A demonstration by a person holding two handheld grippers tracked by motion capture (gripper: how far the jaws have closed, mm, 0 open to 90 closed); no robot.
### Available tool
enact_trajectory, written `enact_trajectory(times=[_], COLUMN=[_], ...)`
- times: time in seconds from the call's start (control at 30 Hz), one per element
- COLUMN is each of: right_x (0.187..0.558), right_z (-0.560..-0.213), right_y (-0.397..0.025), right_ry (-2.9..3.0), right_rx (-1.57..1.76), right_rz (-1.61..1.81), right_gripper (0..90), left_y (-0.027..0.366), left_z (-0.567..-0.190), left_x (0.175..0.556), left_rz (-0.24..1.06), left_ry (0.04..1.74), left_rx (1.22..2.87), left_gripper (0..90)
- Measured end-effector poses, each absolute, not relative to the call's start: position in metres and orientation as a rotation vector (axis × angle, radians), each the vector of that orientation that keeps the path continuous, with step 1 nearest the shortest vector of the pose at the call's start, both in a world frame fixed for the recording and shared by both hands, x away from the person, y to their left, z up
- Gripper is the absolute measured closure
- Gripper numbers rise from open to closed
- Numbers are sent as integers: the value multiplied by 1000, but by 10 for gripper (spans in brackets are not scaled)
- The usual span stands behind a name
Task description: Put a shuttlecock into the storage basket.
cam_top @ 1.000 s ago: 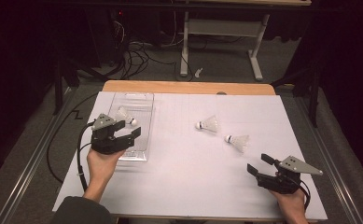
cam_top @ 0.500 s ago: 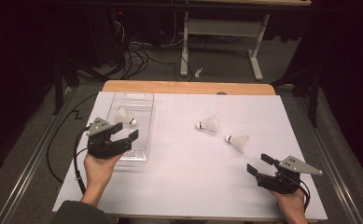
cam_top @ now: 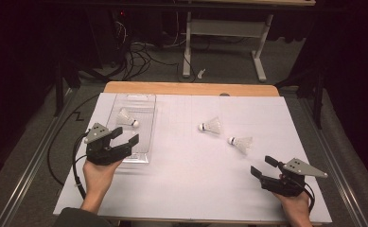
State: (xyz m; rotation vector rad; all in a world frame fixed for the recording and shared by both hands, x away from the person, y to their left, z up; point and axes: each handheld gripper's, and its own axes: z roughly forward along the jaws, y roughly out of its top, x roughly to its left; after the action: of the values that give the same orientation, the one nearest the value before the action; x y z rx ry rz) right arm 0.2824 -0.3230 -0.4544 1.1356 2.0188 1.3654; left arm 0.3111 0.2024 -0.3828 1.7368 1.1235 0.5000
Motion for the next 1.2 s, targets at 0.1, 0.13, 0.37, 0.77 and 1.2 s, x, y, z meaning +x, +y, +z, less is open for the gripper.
enact_trajectory(times=[0.1, 0.13, 0.37, 0.77, 1.2], right_x=[283, 283, 282, 281, 280], right_z=[-455, -455, -454, -454, -454], right_y=[-323, -322, -323, -323, -323], right_ry=[2020, 2023, 2018, 2013, 2018], right_rx=[1137, 1140, 1130, 1132, 1118], right_rz=[1364, 1364, 1372, 1376, 1374], right_gripper=[266, 266, 266, 266, 267], left_y=[203, 203, 203, 202, 199], left_z=[-383, -383, -386, -396, -403], left_x=[310, 310, 304, 296, 290], left_rz=[501, 501, 518, 509, 489], left_ry=[1122, 1122, 1118, 1111, 1101], left_rx=[1729, 1729, 1726, 1717, 1723], left_gripper=[323, 323, 321, 314, 311])
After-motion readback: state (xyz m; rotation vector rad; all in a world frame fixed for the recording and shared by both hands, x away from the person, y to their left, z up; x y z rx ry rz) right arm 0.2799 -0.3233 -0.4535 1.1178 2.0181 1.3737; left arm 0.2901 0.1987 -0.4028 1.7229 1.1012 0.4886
